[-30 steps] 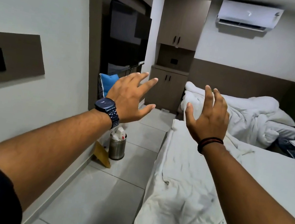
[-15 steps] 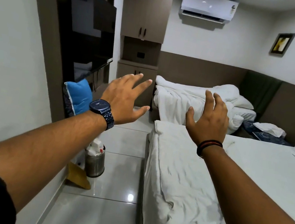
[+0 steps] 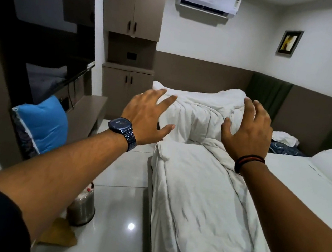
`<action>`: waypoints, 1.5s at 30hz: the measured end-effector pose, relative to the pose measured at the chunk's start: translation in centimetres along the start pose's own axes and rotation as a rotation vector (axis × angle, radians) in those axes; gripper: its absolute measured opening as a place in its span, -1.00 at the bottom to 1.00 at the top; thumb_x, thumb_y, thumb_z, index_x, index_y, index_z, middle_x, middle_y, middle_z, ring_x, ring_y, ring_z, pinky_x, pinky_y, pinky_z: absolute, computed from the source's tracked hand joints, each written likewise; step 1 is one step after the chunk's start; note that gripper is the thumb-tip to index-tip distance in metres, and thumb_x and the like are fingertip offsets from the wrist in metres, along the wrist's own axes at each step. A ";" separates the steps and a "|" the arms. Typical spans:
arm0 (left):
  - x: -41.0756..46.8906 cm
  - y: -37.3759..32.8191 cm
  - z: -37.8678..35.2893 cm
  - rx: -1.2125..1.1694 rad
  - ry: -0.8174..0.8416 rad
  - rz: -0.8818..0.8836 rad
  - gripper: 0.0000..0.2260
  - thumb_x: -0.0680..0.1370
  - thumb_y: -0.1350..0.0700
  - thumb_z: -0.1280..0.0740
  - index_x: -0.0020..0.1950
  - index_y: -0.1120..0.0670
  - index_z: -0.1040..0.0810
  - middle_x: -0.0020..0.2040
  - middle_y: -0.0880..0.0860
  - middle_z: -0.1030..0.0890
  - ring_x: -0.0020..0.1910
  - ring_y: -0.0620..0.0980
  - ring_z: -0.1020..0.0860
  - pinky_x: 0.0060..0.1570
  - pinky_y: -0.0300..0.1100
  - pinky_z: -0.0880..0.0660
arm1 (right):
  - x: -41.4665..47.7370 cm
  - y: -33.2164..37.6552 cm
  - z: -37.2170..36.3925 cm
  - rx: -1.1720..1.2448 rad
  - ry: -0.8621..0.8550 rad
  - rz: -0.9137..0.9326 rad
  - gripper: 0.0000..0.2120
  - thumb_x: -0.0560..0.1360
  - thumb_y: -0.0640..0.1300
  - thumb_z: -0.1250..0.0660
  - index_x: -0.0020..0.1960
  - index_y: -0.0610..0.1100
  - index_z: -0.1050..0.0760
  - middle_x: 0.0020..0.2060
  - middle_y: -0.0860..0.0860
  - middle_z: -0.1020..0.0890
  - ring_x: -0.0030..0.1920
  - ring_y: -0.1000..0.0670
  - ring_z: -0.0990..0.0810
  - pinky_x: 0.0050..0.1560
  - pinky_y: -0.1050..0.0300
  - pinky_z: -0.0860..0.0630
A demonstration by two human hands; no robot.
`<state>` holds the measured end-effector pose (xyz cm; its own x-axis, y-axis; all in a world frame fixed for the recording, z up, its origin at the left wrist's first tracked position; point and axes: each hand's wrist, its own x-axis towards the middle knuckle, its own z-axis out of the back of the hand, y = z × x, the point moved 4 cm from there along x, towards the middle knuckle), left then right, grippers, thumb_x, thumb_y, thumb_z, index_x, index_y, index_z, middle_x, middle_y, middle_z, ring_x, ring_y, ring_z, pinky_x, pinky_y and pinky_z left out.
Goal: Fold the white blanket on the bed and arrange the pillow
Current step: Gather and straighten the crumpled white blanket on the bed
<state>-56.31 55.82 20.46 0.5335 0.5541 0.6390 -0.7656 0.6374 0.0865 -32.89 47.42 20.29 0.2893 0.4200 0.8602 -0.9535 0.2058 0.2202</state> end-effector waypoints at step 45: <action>75.4 35.6 -63.0 -0.246 -0.125 -0.258 -0.35 0.46 -0.24 -0.28 0.50 -0.02 -0.29 0.48 0.12 -0.33 0.43 0.18 -0.32 0.32 0.12 -0.33 | 51.1 -9.2 -83.0 -0.180 -0.060 -0.103 -0.43 0.47 0.11 -0.19 0.40 -0.13 -0.32 0.33 -0.15 -0.42 0.34 -0.16 -0.35 0.20 -0.09 -0.37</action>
<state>-20.75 154.03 23.57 0.6379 0.2983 0.7100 -0.4941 0.8657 0.0802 -2.26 140.34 24.08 0.3733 0.3366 0.8645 -0.8872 0.4018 0.2267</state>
